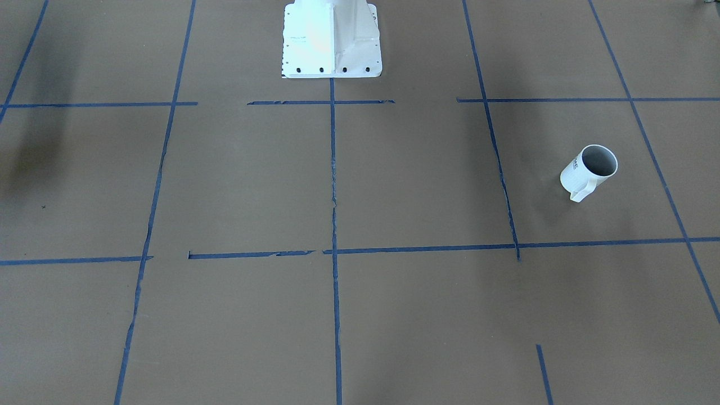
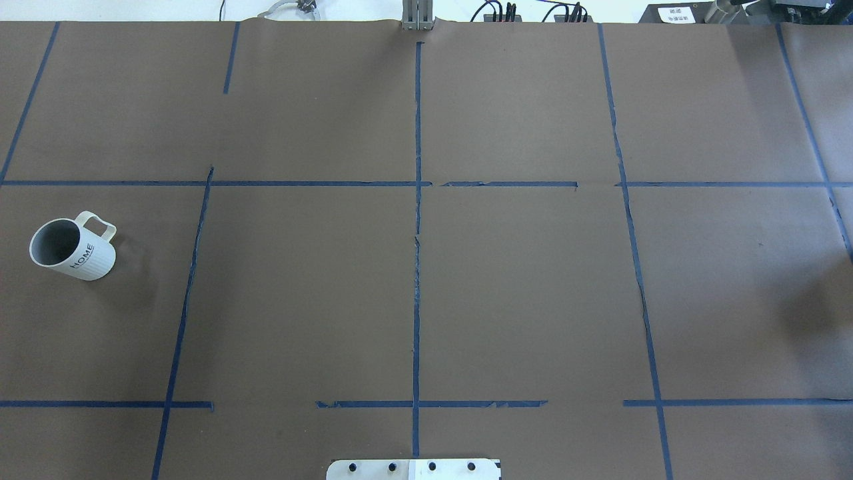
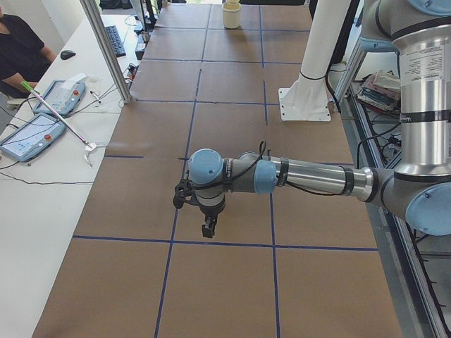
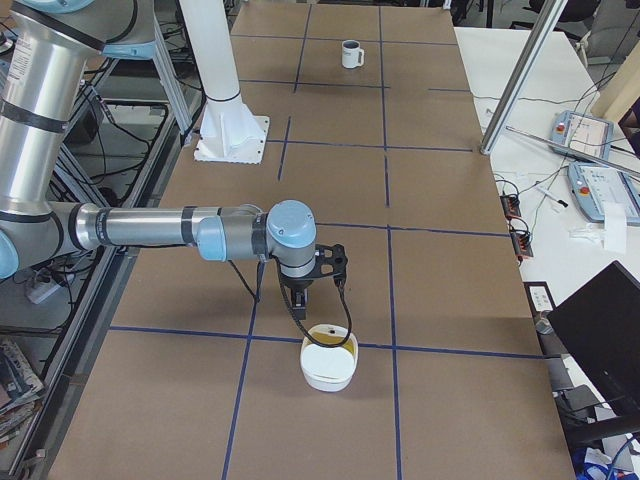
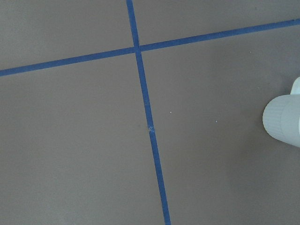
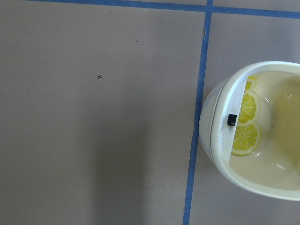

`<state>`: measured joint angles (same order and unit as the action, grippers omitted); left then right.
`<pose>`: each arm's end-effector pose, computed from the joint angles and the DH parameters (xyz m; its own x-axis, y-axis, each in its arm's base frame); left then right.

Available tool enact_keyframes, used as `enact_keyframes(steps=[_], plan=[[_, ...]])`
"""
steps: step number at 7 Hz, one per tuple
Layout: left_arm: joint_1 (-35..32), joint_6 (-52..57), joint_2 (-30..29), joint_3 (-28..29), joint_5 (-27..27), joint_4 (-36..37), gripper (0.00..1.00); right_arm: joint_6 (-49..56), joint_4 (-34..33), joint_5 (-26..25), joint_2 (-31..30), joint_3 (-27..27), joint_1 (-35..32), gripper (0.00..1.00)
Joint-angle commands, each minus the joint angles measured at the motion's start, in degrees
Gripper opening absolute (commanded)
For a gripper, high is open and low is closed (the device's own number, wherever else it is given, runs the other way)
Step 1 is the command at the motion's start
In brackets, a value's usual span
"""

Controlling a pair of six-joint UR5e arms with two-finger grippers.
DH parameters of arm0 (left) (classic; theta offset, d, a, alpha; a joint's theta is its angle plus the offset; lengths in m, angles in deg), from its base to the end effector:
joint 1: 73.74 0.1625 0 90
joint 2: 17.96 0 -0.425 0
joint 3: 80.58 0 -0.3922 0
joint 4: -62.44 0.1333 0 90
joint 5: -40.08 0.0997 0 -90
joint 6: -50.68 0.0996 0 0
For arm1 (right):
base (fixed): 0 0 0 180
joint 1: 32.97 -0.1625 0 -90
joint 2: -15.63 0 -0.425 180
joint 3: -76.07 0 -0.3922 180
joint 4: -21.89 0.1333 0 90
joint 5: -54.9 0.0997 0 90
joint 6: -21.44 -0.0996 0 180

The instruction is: Left arm hands cup to right arm to dump lemon

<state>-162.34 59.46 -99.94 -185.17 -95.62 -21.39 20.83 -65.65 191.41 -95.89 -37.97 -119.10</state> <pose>-0.0515 -0.4319 0.6073 0.6862 0.1744 -0.7062 -0.1307 0.9846 0.1161 0.0379 -0.3445 0.6003 0.6831 -0.0987 0.7236 0.0600 0.9951 0.0791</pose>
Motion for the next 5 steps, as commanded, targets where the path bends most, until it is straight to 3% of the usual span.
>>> enact_keyframes(steps=[1,5], plan=[[0.0,0.01,0.07,0.17,0.35,0.07,1.0,0.0,0.0,0.07,-0.01,0.04,0.0,1.0],[0.0,0.01,-0.02,-0.35,0.27,0.07,1.0,0.0,0.0,-0.11,-0.01,-0.05,0.0,1.0]])
